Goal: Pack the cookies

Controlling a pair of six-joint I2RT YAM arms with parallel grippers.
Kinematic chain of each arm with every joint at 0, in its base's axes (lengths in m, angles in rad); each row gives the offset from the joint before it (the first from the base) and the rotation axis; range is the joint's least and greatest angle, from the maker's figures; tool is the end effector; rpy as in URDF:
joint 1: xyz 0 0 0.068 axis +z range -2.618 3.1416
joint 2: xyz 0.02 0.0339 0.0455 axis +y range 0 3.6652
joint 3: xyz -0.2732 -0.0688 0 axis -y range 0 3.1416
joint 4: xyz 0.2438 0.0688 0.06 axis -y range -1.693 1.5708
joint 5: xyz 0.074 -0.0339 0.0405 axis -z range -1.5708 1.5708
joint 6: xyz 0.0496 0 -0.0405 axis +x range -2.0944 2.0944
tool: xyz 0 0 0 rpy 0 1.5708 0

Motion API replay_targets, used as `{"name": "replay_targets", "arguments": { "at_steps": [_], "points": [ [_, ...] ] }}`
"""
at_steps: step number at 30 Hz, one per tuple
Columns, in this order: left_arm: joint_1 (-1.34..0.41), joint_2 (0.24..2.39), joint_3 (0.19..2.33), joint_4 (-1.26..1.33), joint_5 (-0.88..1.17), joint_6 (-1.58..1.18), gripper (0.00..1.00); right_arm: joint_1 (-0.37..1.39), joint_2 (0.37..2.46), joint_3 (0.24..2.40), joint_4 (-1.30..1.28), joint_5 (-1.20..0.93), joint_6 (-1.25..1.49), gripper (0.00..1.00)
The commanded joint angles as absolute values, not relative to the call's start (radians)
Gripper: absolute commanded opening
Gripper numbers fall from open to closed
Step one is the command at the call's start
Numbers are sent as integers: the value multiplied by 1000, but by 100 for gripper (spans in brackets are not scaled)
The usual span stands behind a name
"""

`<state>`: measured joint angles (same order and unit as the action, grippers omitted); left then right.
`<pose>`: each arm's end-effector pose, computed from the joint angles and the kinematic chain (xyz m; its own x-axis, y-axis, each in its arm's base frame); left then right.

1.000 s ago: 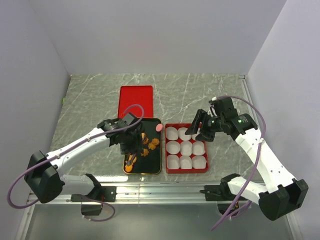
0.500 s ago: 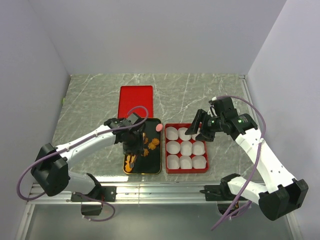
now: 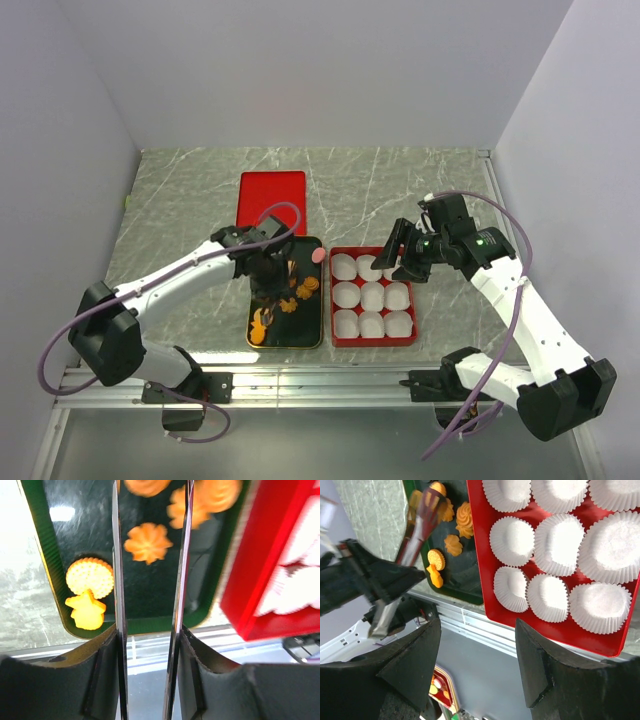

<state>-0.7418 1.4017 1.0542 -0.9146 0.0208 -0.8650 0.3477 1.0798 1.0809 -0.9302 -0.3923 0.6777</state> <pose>0.1919 -0.1773 0.2384 -0.9733 -0.1402 -0.1820 -0.0934 0.9652 -0.2441 0.1878 0.0882 0.3187 -0.9190 0.2832 -0.2743 0.0593 0.7872 0.6139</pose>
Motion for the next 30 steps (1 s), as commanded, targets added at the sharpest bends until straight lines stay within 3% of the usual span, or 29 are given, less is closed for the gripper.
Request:
{"name": "replay_targets", "arguments": {
  "at_steps": [1,17,30],
  "points": [
    [-738,1390,1178,-963,3,-825,40,337,1080,1112,-933,-383,657,68],
    [-834,1521,1566,-1154,-49,-779,34,336,1048,1242,-1020,-328,638,68],
    [-942,1678,1677,-1086,11,-785,32,334,907,1269,-1129,-222,584,70]
  ]
}}
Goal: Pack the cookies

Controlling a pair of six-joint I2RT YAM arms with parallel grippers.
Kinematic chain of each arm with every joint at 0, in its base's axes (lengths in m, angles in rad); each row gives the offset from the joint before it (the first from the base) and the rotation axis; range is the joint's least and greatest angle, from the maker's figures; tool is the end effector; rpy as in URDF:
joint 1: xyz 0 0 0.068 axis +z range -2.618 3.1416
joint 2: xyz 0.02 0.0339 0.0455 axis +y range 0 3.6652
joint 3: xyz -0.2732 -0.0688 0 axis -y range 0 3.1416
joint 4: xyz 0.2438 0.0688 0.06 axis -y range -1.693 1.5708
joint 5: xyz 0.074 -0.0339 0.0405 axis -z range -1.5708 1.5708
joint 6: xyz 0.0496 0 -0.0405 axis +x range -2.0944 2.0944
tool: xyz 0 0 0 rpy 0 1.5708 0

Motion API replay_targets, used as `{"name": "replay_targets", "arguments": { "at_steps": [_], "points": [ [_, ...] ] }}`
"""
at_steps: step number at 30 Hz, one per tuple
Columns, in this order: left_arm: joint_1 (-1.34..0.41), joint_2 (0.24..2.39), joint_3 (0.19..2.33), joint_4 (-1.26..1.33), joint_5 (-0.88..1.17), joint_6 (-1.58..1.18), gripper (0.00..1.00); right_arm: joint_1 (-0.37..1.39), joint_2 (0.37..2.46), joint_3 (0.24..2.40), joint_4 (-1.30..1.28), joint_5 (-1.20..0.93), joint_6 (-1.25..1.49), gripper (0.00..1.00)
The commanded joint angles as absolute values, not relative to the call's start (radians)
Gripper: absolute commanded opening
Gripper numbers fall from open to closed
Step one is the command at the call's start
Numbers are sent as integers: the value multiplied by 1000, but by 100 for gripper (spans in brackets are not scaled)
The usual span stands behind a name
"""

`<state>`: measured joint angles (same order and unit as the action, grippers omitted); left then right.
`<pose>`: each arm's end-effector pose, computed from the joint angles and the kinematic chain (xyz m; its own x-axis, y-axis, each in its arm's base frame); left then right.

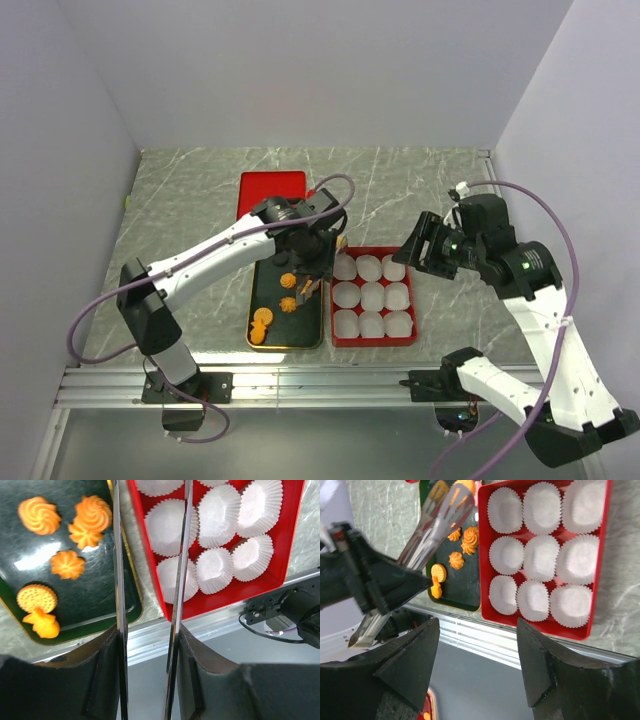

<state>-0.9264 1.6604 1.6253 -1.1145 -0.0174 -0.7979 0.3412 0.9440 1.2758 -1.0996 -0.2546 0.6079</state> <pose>0.2054 -0.2719 0.3242 -0.9520 0.0754 -0.2968 0.1627 0.9456 -0.2816 0.1452 0.0648 0.3862 -0.8197 0.2955 -0.4906 -0.0322 0.8316 0.5545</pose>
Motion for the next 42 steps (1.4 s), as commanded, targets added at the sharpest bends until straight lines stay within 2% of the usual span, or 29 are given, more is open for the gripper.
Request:
{"name": "replay_targets", "arguments": {
  "at_steps": [1,20,24,35,42],
  "points": [
    [-948,1696,1675,-1082,14,-787,32,334,902,1267,-1131,-212,581,70],
    [-957,1832,1657,-1040,3,-776,43,334,894,1226,-1118,-225,571,70],
    [-957,1836,1664,-1043,3,-781,49,333,897,1229,-1117,-224,563,70],
    [-957,1833,1684,-1058,3,-787,59,334,910,1226,-1114,-224,548,70],
    [-957,1824,1758,-1118,-41,-790,58,333,914,1223,-1106,-224,545,70]
  ]
}}
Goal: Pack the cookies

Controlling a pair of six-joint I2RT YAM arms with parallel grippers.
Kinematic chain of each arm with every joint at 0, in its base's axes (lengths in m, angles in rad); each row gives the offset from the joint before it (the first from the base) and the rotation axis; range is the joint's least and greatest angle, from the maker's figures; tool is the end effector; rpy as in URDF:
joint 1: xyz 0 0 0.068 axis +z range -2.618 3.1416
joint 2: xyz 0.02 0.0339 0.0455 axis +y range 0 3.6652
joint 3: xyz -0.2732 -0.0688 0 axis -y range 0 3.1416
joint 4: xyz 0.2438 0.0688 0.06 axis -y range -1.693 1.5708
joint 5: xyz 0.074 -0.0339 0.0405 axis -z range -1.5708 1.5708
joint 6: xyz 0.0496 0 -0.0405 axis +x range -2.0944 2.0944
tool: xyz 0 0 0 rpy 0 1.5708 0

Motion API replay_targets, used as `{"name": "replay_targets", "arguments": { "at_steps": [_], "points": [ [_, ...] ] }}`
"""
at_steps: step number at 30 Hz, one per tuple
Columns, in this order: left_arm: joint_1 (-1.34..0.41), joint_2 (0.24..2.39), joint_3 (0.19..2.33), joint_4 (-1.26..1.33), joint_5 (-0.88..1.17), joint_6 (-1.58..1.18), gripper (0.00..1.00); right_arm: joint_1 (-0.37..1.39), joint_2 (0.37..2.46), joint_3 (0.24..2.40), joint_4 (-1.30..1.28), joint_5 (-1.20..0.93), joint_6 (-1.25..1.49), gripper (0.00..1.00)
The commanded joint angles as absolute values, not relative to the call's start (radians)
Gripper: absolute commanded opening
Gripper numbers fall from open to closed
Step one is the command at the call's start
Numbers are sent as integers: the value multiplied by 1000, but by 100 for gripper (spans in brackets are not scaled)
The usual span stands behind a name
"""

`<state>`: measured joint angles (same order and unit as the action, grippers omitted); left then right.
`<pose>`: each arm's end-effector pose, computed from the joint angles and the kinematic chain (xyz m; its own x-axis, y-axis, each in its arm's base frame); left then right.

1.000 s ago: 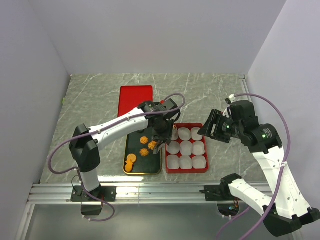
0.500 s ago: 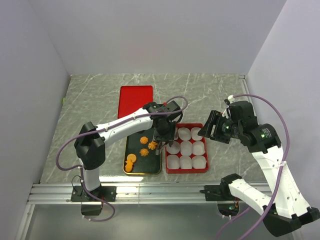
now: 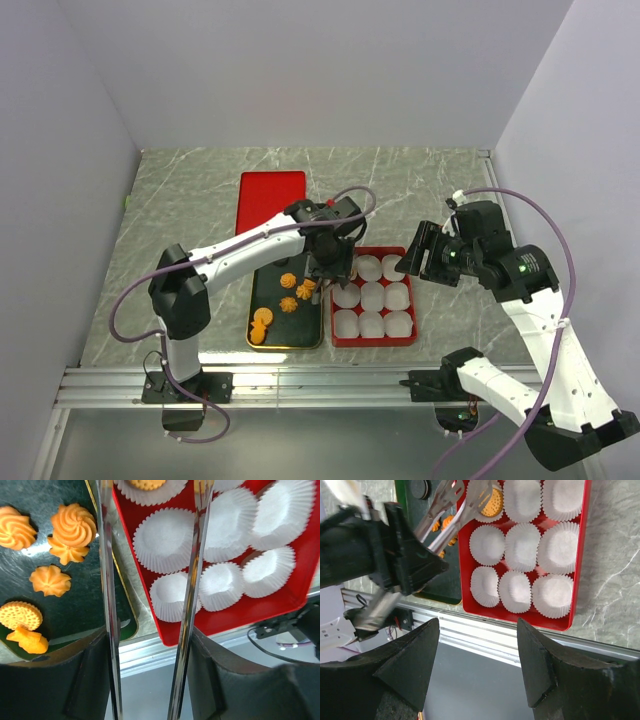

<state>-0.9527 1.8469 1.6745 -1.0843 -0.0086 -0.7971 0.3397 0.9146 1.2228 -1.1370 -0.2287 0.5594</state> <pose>0.2224 -0.3120 0.2761 -0.9670 0.1256 -0.2217 0.1742 0.9609 -0.2153 0.1378 0.0606 0.3709 -0.8379 0.2521 -0.4841 -0.0287 0.8654 0.5003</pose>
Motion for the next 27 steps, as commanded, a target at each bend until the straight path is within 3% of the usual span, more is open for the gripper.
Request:
{"name": "replay_targets", "arguments": {
  "at_steps": [1,9,19,27],
  "points": [
    [-956,1813,1787,-1130,-43,-788,58,334,914,1224,-1106,-222,543,70],
    [-919,1701,1833,-1223,-100,-807,59,333,914,1221,-1103,-216,540,70],
    [-730,1427,1548,-1212,-113,-781,58,333,917,1193,-1085,-241,548,69],
    [-693,1327,1301,-1122,-91,-773,59,333,905,1164,-1063,-300,552,73]
  ]
}}
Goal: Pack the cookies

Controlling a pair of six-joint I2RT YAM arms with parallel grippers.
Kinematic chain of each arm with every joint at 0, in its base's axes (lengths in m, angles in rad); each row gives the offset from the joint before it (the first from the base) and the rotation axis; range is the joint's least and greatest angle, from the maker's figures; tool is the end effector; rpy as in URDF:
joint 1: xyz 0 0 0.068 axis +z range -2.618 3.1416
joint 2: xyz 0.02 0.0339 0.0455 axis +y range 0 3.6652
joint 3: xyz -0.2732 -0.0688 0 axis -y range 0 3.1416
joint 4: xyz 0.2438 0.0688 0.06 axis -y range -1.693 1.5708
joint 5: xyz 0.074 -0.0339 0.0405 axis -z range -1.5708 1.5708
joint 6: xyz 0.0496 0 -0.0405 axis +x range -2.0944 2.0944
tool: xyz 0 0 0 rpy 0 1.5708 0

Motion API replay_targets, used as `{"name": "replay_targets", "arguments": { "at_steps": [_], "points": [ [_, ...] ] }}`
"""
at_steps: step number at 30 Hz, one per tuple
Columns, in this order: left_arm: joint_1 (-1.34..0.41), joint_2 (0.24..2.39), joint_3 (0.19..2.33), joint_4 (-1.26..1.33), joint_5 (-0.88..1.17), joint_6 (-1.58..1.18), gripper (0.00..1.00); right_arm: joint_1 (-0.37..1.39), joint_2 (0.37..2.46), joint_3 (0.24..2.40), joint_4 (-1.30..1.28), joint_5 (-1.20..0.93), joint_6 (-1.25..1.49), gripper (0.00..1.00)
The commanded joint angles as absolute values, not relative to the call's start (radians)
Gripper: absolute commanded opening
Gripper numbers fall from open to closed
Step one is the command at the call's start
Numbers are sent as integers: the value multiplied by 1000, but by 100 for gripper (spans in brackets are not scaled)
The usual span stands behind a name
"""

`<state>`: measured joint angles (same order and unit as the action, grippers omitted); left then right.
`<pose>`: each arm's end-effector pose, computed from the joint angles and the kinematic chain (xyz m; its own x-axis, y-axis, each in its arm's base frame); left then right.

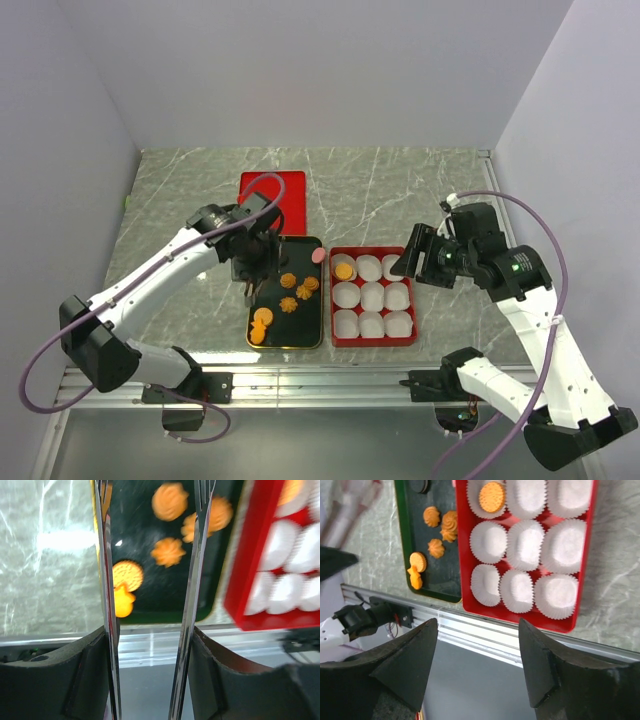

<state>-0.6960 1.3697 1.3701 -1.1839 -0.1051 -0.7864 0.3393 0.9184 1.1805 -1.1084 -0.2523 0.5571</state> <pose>0.1996 -0.1600 0.3271 -0.9317 -0.1388 -0.3355 -0.0740 0.9773 -0.1987 0.1420 0.0632 0.3603 -0.8523 0.2421 -0.4637 -0.0326 0.8601 0.5091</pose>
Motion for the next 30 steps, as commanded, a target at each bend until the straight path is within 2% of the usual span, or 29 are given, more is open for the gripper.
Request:
{"name": "replay_targets", "arguments": {
  "at_steps": [1,5,6,8,30],
  "points": [
    [-695,1322,1281,-1108,-84,-778,59,334,902,1160,-1055,-333,548,74],
    [-695,1319,1204,-1040,-64,-784,58,347,874,1131,-999,-400,548,77],
    [-693,1325,1189,-1026,-64,-784,58,347,868,1126,-991,-403,552,81],
    [-695,1335,1174,-1009,-61,-776,58,347,867,1111,-980,-417,554,82],
    [-695,1496,1146,-948,-58,-727,61,347,880,1101,-1000,-390,563,82]
  ]
}}
